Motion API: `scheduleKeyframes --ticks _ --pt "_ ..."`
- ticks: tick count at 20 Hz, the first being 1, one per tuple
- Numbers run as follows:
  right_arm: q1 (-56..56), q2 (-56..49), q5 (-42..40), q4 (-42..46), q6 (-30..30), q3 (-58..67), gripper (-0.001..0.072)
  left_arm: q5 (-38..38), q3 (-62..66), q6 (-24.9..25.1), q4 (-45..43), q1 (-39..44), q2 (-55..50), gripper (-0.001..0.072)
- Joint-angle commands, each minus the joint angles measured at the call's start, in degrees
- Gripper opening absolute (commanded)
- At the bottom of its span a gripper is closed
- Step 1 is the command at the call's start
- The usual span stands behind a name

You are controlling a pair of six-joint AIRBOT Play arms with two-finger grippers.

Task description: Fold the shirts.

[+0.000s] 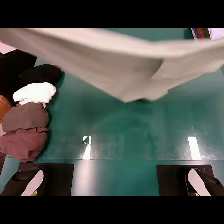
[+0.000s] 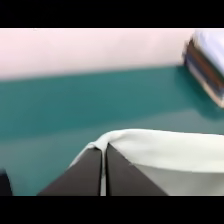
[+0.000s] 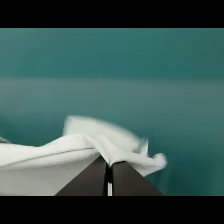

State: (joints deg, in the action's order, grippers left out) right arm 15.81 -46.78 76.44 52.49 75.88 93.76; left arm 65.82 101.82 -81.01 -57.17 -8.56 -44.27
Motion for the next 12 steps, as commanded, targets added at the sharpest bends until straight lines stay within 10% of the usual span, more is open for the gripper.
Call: scheduleKeyframes --ticks 1,12 --pt "6.91 3.17 2.62 0.52 0.85 14.60 0.0010 -0.35 16.02 -3.87 -1.68 -0.55 1.79 0.0023" --pt "2.08 -11.10 13.46 4.63 6.25 24.44 0.0009 5.07 -1.55 -9.05 -2.99 -0.55 -1.86 0.0023"
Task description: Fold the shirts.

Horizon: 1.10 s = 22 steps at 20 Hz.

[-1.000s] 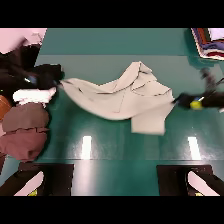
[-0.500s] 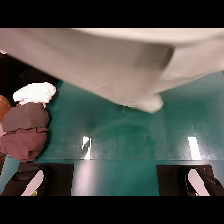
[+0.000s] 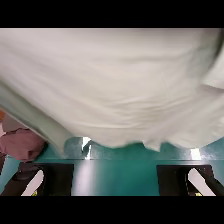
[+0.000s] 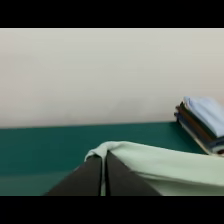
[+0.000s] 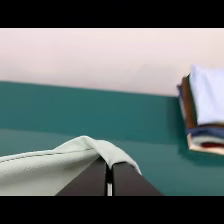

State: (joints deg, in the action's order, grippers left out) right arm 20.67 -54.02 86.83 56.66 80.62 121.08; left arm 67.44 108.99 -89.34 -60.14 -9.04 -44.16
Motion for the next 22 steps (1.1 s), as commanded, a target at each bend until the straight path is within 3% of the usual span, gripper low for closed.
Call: scheduleKeyframes --ticks 1,7,13,15,18,22 --pt "-5.05 -5.38 3.26 0.66 2.05 -6.80 0.0009 4.37 -13.20 -0.68 0.33 -0.04 -3.89 0.0024" --pt "-20.61 -24.83 5.62 18.56 5.95 -21.09 0.0009 3.04 -33.16 2.45 0.96 1.33 -21.97 0.0024" --pt "-22.18 -43.34 -8.90 16.83 2.80 -18.58 0.0009 -16.37 -28.48 6.91 2.27 7.08 -42.49 0.0024" --pt "-21.62 -46.84 -10.78 16.33 1.79 -14.36 0.0009 -18.60 -23.71 6.88 2.25 7.87 -46.58 0.0024" --pt "-21.11 -48.41 -10.58 16.48 0.35 -9.60 0.0010 -17.33 -20.17 7.23 1.90 7.67 -47.89 0.0024" --pt "-19.32 -45.05 -4.68 17.00 -0.13 -13.31 0.0009 -2.23 -19.76 9.11 -3.19 7.89 -46.38 0.0024"
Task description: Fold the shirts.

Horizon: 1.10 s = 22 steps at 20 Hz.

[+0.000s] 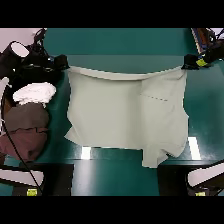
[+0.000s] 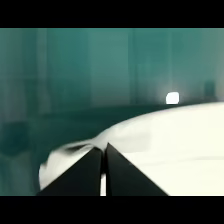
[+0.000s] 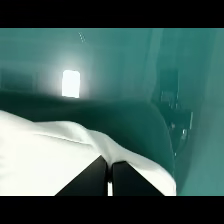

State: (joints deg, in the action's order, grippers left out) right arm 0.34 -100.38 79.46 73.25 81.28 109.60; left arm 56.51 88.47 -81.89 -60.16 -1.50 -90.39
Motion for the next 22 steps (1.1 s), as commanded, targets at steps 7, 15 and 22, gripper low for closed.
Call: scheduleKeyframes --ticks 7,15,22 --pt "1.75 13.77 -8.15 -0.24 -0.76 -31.32 0.0010 7.82 -13.70 3.23 -2.80 0.33 -0.02 0.0025" --pt "1.92 20.28 -6.43 -0.17 -0.74 -41.20 0.0437 11.89 -15.26 3.82 -3.43 0.20 3.08 0.0396" --pt "7.89 36.24 2.14 -0.98 -1.97 -50.29 0.0448 16.59 -31.08 1.31 -12.81 0.20 20.92 0.0487"
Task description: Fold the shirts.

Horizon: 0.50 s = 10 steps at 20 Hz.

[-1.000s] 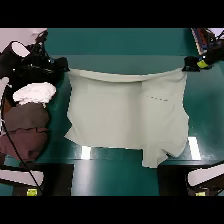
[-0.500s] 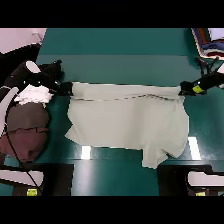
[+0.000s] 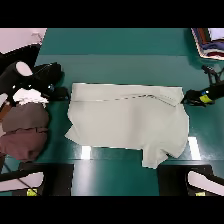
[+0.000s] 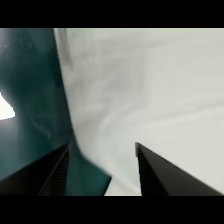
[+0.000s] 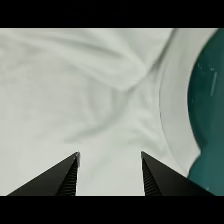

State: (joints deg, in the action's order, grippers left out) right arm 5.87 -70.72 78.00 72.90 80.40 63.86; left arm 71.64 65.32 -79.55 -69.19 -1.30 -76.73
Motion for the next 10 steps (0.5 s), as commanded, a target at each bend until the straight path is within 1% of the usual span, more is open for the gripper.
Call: scheduleKeyframes --ticks 1,3,5,9,10 --pt "3.67 8.96 4.11 -2.54 -2.14 -6.56 0.0448 1.46 -12.61 -1.03 -3.91 0.00 10.34 0.0487" --pt "6.36 12.94 4.04 -7.06 -2.71 -10.10 0.0448 0.85 -20.72 -1.03 -3.91 0.00 14.84 0.0487" --pt "8.15 15.37 3.93 -11.06 -4.22 -12.20 0.0427 -0.74 -26.16 -1.01 -3.19 0.02 16.65 0.0487" --pt "8.57 17.00 4.04 -11.96 -4.66 -13.18 0.0426 -4.44 -30.67 -0.85 -1.75 0.02 16.79 0.0487" --pt "8.55 17.00 4.11 -11.98 -4.66 -13.18 0.0427 -4.63 -31.21 -0.09 -0.85 0.02 16.79 0.0486"
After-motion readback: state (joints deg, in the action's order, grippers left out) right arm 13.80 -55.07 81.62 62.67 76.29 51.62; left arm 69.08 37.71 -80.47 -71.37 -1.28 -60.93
